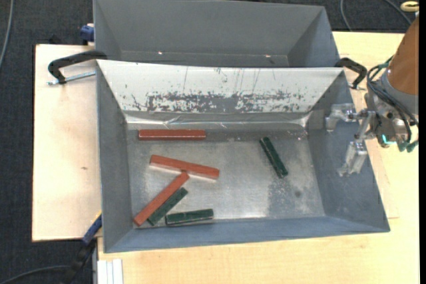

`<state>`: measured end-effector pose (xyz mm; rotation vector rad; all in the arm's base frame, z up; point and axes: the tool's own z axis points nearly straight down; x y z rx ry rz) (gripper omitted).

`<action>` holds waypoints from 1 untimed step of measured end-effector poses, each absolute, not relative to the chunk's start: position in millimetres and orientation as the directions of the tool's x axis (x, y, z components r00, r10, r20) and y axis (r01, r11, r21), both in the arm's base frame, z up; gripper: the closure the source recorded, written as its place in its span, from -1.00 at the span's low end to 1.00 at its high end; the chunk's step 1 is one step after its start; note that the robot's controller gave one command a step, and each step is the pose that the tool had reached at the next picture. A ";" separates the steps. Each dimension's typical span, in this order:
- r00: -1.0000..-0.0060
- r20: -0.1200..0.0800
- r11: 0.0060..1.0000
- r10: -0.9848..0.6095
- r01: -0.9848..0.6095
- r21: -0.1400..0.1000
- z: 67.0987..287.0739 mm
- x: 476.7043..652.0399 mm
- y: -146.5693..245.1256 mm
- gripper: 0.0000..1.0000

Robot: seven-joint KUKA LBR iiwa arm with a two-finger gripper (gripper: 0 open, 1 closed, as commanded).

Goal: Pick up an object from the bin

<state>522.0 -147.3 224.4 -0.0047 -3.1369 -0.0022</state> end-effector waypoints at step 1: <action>-1.000 -0.004 1.000 0.000 0.000 0.000 228.6 523.8 -146.6 -1.00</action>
Offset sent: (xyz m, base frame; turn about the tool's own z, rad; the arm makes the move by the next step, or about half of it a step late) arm 0.0612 0.0659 -0.1544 0.1254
